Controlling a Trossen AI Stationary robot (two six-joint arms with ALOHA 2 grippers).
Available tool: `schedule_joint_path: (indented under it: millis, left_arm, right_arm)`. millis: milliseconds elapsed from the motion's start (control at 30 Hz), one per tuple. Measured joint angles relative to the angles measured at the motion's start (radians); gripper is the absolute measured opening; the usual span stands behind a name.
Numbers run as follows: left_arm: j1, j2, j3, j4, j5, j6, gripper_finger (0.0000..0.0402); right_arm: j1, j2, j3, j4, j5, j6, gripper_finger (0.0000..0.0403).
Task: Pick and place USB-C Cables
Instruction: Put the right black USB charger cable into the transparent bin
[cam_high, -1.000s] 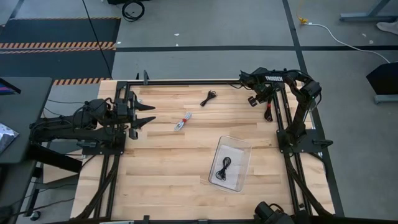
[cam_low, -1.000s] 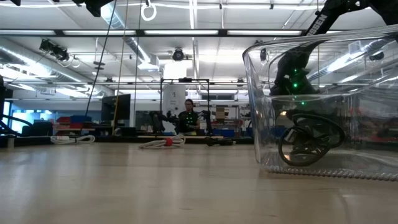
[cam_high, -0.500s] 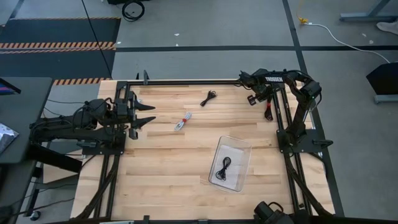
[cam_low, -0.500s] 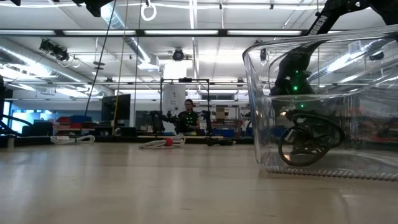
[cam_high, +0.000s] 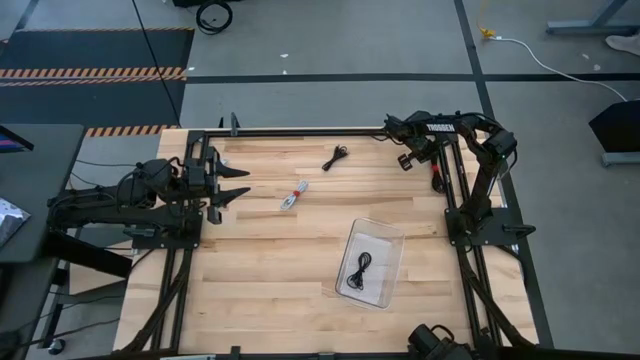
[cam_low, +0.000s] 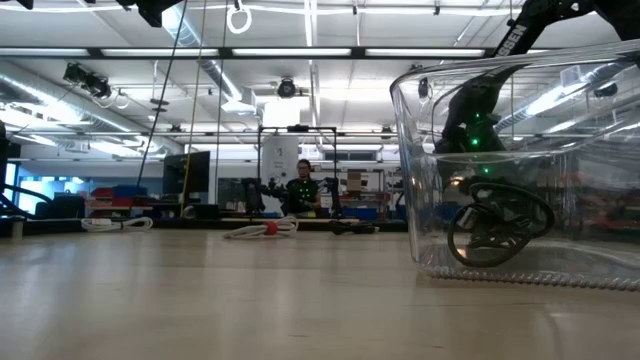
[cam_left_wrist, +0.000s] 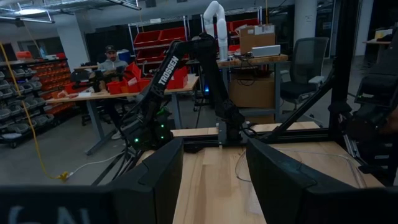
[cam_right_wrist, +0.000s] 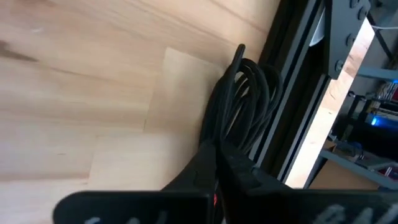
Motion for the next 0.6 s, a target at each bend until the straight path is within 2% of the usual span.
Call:
schedule_joint_path:
  millis: [333, 600]
  left_arm:
    - [0.0, 0.0, 0.0, 0.0, 0.0, 0.001, 0.0185]
    - [0.0, 0.0, 0.0, 0.002, 0.0, 0.023, 0.0185]
  right_arm:
    - [0.027, -0.004, 0.013, -0.057, -0.031, -0.046, 0.0005]
    - [0.128, -0.036, 0.176, -0.233, -0.035, -0.041, 0.0004]
